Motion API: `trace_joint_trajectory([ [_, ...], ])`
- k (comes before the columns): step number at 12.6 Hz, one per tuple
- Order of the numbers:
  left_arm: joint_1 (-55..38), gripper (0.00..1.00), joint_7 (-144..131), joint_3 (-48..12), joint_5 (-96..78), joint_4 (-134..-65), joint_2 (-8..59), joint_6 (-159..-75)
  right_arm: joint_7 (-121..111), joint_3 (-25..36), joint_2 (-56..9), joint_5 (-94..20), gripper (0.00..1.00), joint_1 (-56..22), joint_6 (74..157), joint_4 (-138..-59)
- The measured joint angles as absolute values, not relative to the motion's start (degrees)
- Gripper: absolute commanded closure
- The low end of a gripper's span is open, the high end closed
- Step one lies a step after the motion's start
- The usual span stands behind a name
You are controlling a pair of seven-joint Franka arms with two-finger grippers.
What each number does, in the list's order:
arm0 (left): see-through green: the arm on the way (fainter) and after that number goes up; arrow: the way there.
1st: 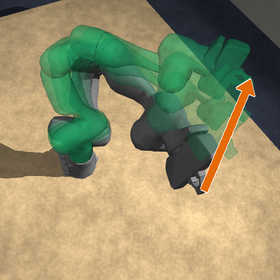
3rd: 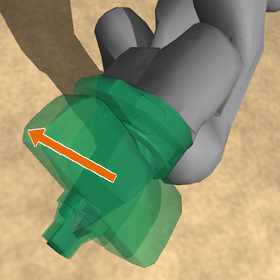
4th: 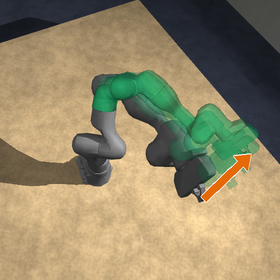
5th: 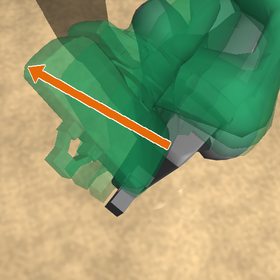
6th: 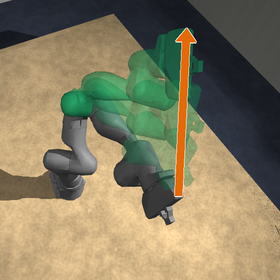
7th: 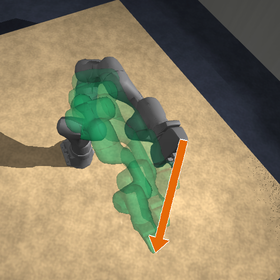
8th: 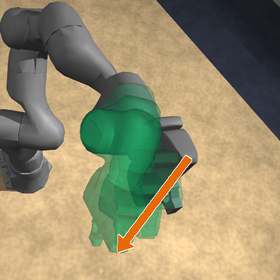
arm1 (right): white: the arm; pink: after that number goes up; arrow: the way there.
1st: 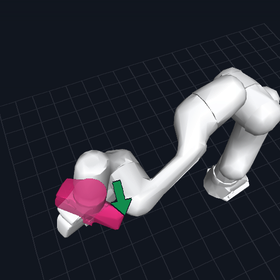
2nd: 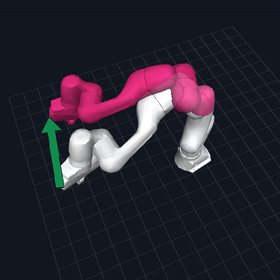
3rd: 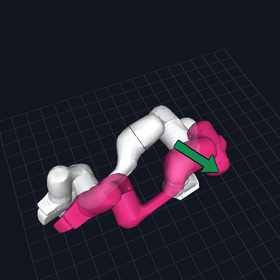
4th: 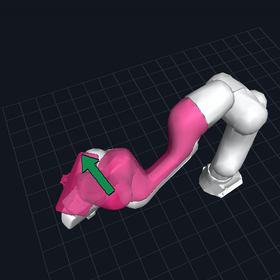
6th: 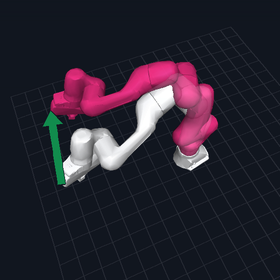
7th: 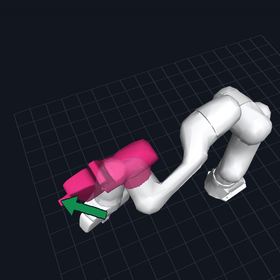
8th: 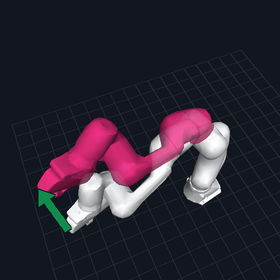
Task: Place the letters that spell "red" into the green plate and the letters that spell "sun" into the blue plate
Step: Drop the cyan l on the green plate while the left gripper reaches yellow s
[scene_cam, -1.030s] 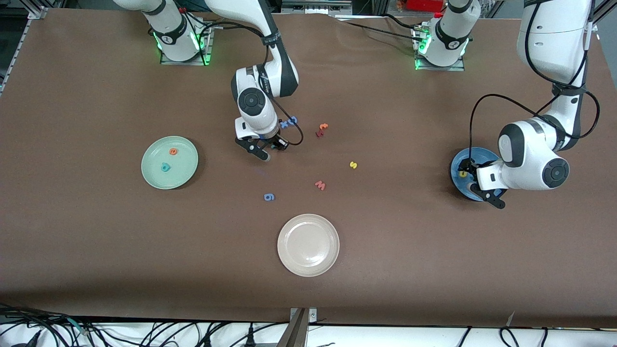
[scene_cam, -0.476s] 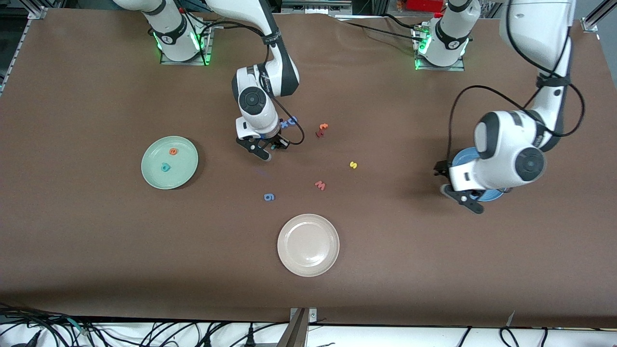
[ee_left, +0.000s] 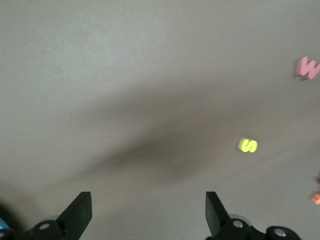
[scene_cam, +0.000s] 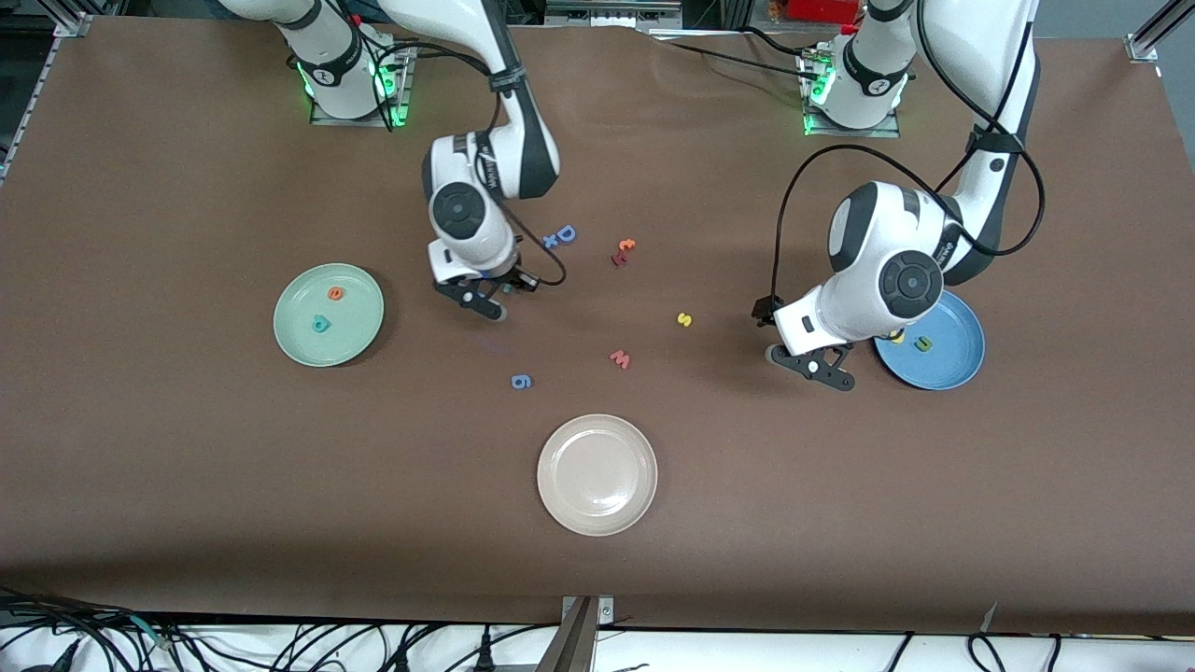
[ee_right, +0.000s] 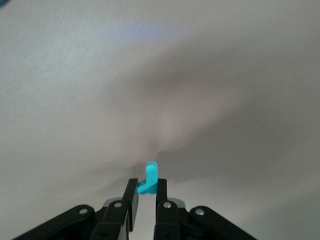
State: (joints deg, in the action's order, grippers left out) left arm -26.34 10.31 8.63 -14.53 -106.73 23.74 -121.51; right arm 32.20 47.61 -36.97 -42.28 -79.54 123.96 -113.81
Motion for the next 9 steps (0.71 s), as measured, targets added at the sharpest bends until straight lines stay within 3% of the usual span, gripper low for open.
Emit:
trace_joint_trajectory([
  [6, -26.05, 0.00, 9.37, 8.44, -14.53, -106.90, 23.63, -121.38, 1.43, 66.19, -36.25, -42.25, 0.91, -78.38, 102.96, -114.36],
  [9, -26.35, 0.00, 9.29, 8.05, -14.52, -108.31, 22.19, -122.20, -12.27, 67.95, -36.91, -42.21, 0.91, -72.09, 101.33, -115.07],
])
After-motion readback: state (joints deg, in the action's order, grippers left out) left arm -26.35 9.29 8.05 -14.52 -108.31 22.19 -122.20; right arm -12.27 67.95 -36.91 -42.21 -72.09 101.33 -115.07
